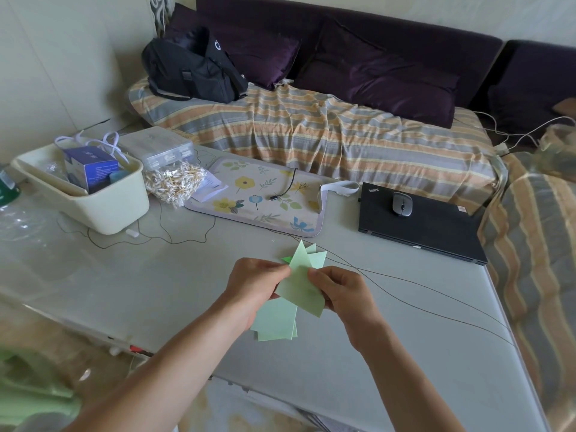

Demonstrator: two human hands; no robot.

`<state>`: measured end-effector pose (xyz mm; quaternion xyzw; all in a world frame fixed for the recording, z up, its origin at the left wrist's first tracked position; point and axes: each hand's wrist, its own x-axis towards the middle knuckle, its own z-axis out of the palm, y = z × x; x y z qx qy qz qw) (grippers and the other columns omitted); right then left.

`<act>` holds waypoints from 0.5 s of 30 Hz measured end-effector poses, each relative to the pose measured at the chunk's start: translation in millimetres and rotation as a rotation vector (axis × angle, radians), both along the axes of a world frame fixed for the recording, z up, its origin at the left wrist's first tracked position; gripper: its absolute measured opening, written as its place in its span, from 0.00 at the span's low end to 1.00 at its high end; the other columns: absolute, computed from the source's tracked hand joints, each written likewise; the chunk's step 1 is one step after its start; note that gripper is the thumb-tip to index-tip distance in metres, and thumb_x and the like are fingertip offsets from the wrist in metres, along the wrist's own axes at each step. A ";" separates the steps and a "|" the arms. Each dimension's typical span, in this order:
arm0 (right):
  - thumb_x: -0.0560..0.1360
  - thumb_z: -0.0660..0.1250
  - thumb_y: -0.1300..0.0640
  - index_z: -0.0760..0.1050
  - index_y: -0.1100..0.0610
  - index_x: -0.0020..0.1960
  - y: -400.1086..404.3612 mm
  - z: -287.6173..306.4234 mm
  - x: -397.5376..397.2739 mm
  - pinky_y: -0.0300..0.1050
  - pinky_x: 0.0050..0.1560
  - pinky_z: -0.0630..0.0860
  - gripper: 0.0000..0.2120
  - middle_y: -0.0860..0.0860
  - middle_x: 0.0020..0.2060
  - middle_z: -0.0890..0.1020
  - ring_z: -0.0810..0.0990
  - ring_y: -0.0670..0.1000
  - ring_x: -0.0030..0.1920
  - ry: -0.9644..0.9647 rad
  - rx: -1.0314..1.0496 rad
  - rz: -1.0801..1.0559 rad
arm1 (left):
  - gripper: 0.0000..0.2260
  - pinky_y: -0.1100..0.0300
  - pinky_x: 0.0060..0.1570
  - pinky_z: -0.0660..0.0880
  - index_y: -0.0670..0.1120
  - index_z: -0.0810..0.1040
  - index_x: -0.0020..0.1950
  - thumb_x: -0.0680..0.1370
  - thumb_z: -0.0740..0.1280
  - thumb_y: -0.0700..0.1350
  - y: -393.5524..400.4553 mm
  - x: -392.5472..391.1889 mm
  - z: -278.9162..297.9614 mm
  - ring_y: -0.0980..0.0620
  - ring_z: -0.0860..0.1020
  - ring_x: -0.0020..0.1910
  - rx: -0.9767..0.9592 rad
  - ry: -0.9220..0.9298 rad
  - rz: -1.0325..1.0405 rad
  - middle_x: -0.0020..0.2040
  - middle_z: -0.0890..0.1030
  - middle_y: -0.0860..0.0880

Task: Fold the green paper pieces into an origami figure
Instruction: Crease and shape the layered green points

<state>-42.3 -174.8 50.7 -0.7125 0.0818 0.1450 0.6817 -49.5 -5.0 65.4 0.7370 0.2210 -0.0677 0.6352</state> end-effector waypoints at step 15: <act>0.79 0.68 0.61 0.82 0.65 0.47 0.5 -1.5 0.4 0.50 0.45 0.79 0.07 0.56 0.36 0.82 0.79 0.54 0.36 -0.015 -0.013 0.025 | 0.04 0.56 0.48 0.83 0.44 0.85 0.39 0.74 0.73 0.41 3.6 4.9 1.3 0.51 0.78 0.33 -0.060 0.008 0.167 0.34 0.79 0.50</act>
